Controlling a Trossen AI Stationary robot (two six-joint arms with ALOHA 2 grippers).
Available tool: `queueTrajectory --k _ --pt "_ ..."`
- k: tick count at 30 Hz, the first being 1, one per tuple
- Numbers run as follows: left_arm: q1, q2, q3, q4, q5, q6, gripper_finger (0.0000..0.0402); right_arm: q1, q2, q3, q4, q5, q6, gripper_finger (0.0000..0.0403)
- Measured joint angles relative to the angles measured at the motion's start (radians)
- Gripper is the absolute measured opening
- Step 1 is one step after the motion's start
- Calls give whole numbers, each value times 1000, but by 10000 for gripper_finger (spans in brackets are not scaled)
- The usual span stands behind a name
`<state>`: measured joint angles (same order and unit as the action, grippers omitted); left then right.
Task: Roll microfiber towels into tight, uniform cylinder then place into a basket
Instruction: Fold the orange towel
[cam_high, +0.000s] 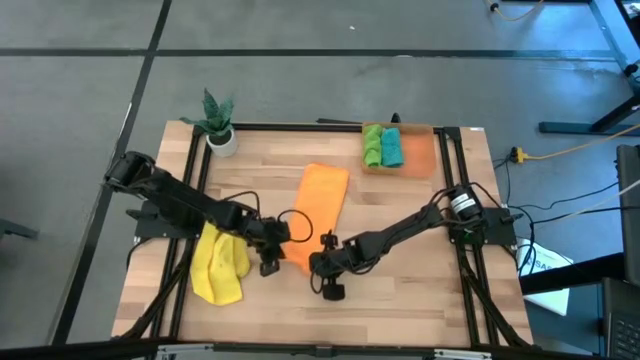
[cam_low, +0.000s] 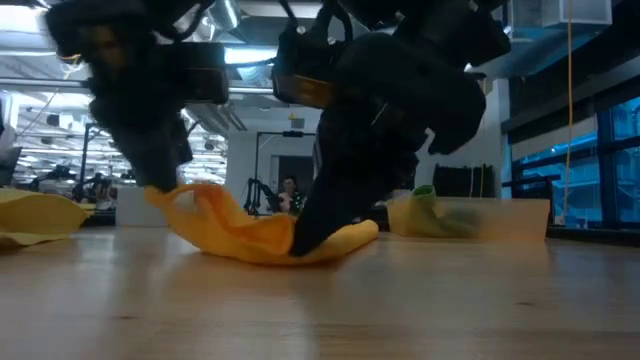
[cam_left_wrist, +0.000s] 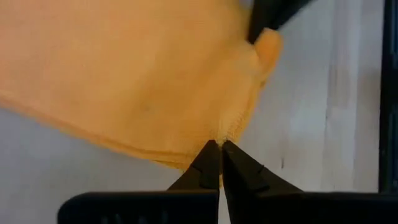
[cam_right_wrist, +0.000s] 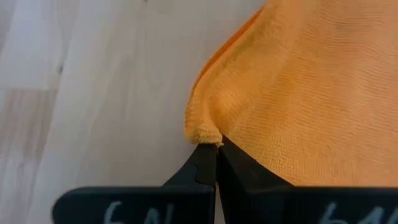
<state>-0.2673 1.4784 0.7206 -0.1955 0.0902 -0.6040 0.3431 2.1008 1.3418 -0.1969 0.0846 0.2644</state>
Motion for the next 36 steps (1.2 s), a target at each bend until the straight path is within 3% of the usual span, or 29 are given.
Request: queueTrajectory --k 9,14,22,28,36 --pt "57 0 108 -254 12 -55 0 -1 -55 2 -34 2 97 3" --pt "67 0 111 -260 8 -119 0 -7 -64 2 -44 14 240 3" --pt "67 0 111 -264 -75 -122 0 -6 -90 2 -97 171 414 3" --pt "86 7 111 -238 -117 -120 0 -19 -105 3 -208 196 554 3" --pt "122 35 113 -192 -167 -82 0 -26 -106 3 -261 254 593 3"
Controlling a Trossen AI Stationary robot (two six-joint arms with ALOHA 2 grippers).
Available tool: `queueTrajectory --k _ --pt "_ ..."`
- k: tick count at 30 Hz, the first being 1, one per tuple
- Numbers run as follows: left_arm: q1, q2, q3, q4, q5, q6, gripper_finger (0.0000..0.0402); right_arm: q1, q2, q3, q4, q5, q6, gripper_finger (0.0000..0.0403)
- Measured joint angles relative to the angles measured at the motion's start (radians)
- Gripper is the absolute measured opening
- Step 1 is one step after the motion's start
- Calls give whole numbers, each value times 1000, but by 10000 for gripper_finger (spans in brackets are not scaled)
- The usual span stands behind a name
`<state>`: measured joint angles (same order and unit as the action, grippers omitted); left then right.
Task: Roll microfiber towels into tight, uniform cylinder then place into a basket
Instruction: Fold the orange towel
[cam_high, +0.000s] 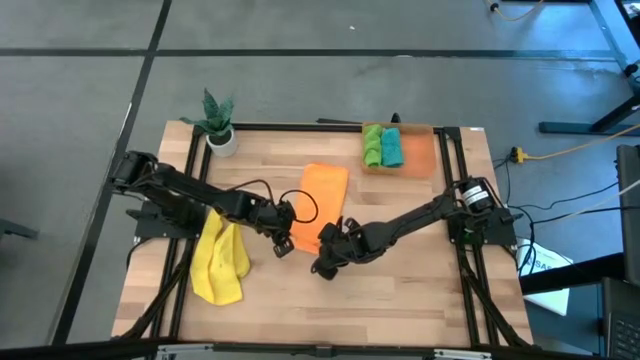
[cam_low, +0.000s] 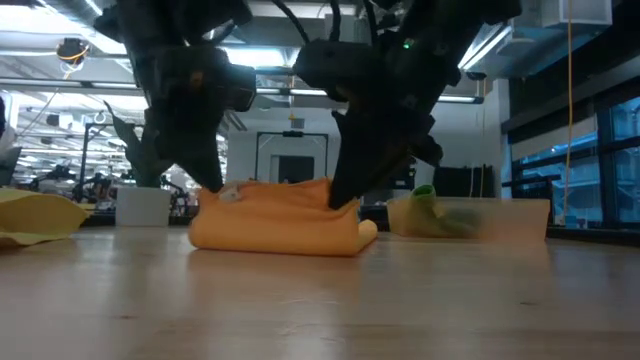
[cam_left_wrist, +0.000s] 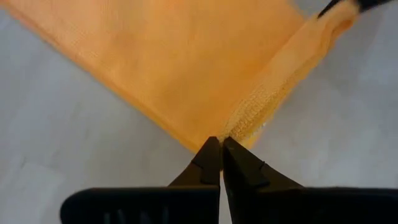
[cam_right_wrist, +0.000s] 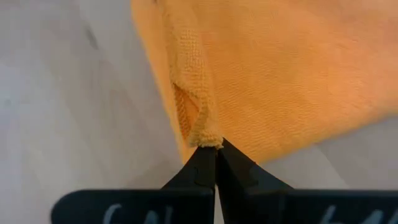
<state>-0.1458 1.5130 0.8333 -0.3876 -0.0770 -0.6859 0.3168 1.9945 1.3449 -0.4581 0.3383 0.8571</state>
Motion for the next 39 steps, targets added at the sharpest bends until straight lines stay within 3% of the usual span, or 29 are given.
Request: queueTrajectory --k 5,13,28,33,39 --pt "8 44 0 30 -17 16 0 -4 -1 0 -75 69 27 3" --pt "14 107 0 64 -41 53 0 -10 1 0 -107 75 -29 3" --pt "40 105 -2 130 -70 68 2 -23 1 -1 -156 86 -30 14" --pt "43 105 -2 131 -85 68 37 -22 1 -1 -156 85 -80 38" --pt "46 105 -2 135 -113 69 87 -28 1 -1 -174 88 -86 102"
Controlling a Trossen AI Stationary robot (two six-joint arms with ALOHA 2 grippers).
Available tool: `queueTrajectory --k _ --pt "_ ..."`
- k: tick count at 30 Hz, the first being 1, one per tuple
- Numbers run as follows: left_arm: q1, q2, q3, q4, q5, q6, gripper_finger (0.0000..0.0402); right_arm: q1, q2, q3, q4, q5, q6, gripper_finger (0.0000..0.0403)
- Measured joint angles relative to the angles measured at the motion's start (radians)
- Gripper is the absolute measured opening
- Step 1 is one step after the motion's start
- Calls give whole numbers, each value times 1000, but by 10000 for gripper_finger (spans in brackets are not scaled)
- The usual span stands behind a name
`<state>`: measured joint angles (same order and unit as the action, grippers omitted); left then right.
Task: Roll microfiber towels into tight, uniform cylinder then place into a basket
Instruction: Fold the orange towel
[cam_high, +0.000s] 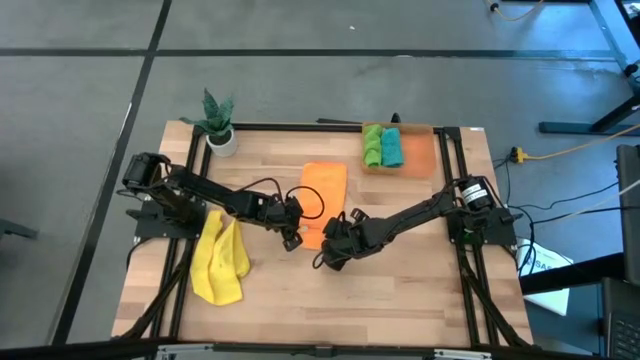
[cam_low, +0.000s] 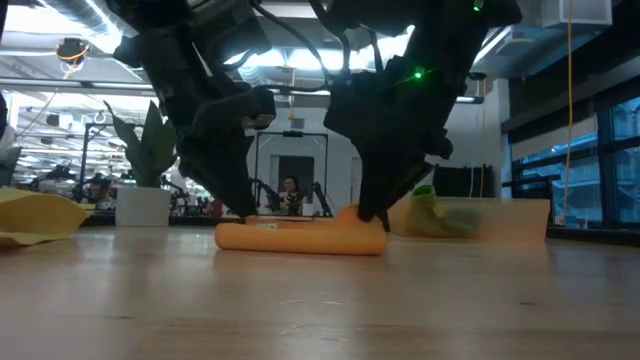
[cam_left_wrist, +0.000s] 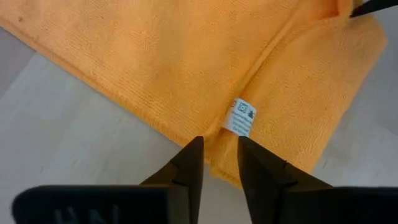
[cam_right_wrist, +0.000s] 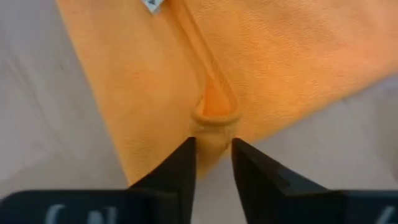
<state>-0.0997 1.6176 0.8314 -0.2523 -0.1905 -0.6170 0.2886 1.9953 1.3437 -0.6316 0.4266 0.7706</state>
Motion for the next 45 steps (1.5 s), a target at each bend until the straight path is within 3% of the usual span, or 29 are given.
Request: queueTrajectory --k 4,7,10,15,21,29,45 --pt "13 -2 0 3 -21 33 103 -13 -1 0 -25 0 -50 145" --pt "24 -19 -1 4 0 127 105 -30 -26 0 -40 -68 -78 162" --pt "13 -56 -1 -9 35 206 105 -40 -71 0 -49 -150 -157 167" --pt "-66 -76 0 -38 51 449 106 -6 -98 1 -9 -168 -416 167" --pt "-165 -51 -2 -29 48 474 106 34 -69 -42 133 -185 -622 168" --pt "-190 -52 0 49 -40 496 106 34 -59 -139 320 -137 -628 168" --pt "-187 106 0 88 -28 467 106 22 -52 -206 404 -144 -619 168"
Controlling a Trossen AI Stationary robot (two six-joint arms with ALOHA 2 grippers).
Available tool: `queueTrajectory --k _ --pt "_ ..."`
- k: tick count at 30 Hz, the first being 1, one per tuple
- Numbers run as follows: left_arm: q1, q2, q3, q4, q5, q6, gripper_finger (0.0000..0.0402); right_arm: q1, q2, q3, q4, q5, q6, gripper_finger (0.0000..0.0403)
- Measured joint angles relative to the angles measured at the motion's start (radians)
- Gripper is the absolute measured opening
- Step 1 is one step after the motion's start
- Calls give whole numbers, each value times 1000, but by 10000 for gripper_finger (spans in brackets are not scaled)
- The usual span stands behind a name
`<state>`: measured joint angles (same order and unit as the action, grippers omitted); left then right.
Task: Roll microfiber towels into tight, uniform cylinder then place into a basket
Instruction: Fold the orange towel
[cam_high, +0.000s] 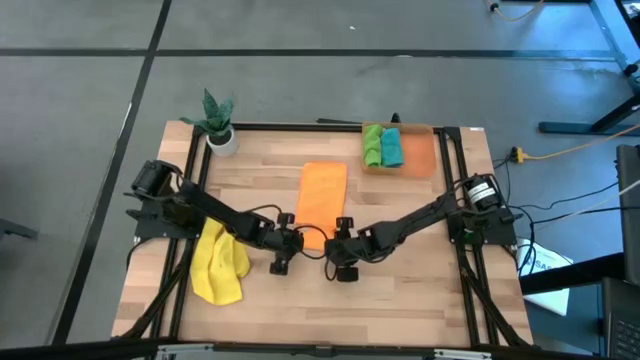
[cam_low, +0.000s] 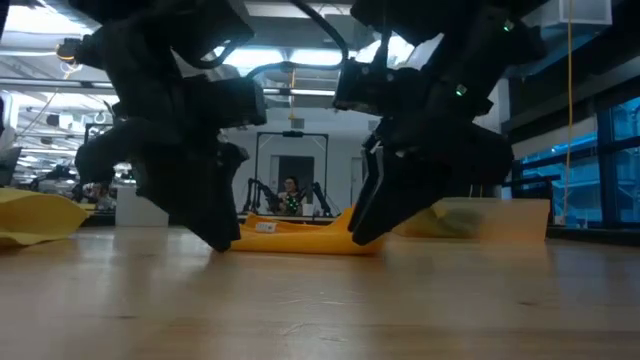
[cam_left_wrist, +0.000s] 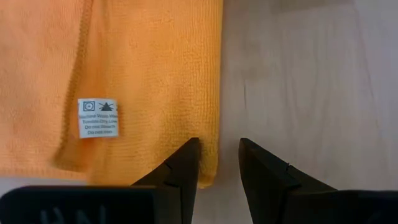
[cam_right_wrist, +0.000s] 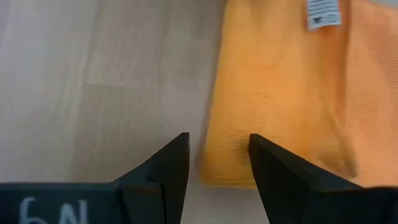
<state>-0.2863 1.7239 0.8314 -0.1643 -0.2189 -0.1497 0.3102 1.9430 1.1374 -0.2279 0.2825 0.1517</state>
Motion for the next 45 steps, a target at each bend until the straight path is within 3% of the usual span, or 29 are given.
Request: queueTrajectory --k 13,28,38,45 --pt "0 17 3 7 -43 -31 105 -5 48 3 10 27 -1 165" --pt "1 19 2 2 -53 -34 102 -5 57 3 25 14 -3 113" --pt "4 20 1 0 -67 -74 26 -4 59 2 22 22 5 16" --pt "5 13 0 -8 -41 -111 1 -5 58 8 14 13 53 17"
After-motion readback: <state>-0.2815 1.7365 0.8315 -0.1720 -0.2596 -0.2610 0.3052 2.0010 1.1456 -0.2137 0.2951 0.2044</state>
